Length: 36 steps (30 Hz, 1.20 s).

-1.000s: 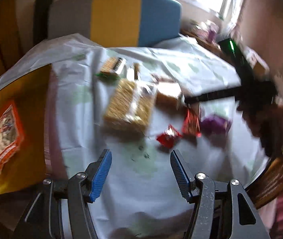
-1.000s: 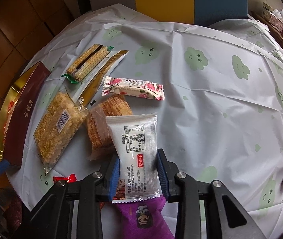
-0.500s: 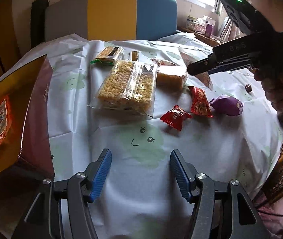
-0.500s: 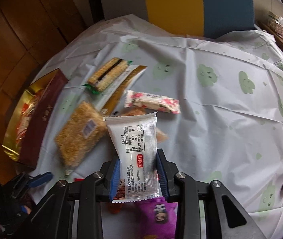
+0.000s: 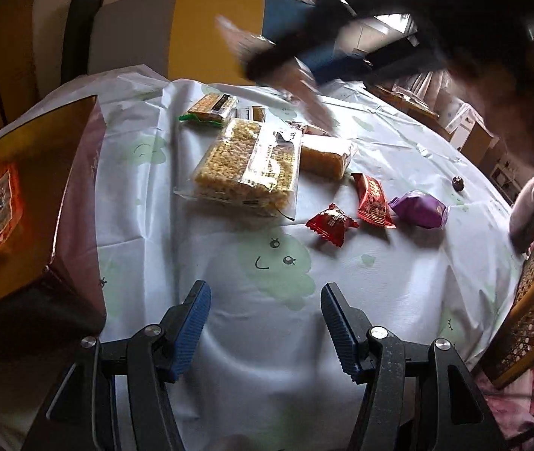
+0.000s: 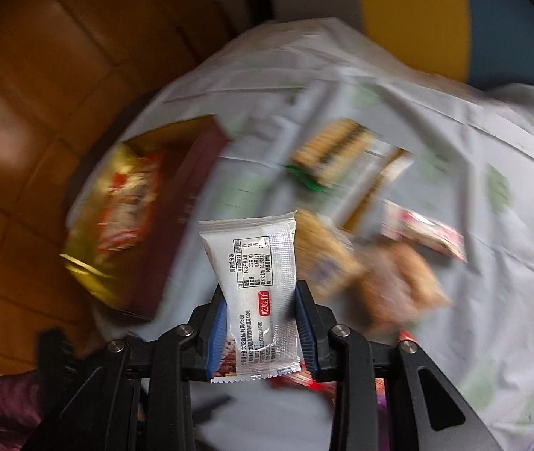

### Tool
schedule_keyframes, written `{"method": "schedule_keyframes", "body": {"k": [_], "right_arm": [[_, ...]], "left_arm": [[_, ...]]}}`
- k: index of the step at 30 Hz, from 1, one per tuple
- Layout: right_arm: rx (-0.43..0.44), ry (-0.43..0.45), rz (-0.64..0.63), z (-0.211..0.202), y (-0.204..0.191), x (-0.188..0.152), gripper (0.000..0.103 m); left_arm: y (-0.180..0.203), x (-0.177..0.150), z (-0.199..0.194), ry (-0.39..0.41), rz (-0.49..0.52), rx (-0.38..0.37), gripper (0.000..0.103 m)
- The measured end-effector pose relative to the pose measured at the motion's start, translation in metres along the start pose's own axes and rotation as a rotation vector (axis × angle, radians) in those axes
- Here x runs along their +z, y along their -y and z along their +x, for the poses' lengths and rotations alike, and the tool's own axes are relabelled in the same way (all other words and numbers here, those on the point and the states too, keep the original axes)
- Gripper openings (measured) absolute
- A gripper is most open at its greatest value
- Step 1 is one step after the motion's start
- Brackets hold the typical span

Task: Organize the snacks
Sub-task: 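Carry the white packet into the gold tray and open the right gripper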

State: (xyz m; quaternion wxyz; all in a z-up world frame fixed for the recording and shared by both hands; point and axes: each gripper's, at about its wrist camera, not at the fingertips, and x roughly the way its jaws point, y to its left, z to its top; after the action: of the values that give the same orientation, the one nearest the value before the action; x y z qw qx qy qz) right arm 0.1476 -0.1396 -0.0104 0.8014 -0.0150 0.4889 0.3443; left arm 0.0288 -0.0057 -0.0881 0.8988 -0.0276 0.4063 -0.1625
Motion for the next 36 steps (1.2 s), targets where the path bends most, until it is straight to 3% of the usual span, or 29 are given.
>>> {"method": "schedule_keyframes", "body": {"k": [4,10,17,18,20,22,24,30,36], "right_arm": [[0.092,-0.03,-0.075,0.012,-0.038,0.023,0.033],[0.165,-0.082,-0.194,0.032,-0.092,0.043,0.033],[0.244,-0.166,-0.258,0.064,-0.124,0.055,0.036],[0.256,-0.176,-0.257,0.07,-0.126,0.056,0.04],[0.262,-0.181,-0.24,0.078,-0.127,0.058,0.049],[0.245,-0.17,-0.227,0.081,-0.124,0.058,0.049],[0.251,-0.162,-0.2,0.078,-0.116,0.058,0.057],[0.167,-0.094,-0.157,0.049,-0.086,0.046,0.057],[0.019,-0.092,-0.076,0.02,-0.021,0.006,0.057]], "left_arm": [[0.0,-0.002,0.0,0.006,0.001,-0.002,0.062],[-0.003,-0.004,-0.001,0.014,-0.007,-0.005,0.062],[-0.005,-0.004,0.0,0.013,-0.018,-0.001,0.062],[-0.006,-0.004,0.0,0.013,-0.018,0.001,0.062],[-0.007,-0.004,0.0,0.012,-0.02,0.006,0.062],[-0.009,-0.004,0.001,0.011,-0.025,0.006,0.062],[-0.01,-0.005,0.001,0.012,-0.029,0.007,0.062],[-0.009,-0.005,0.001,0.011,-0.029,0.015,0.062],[-0.008,-0.005,0.002,0.009,-0.028,0.025,0.063]]}}
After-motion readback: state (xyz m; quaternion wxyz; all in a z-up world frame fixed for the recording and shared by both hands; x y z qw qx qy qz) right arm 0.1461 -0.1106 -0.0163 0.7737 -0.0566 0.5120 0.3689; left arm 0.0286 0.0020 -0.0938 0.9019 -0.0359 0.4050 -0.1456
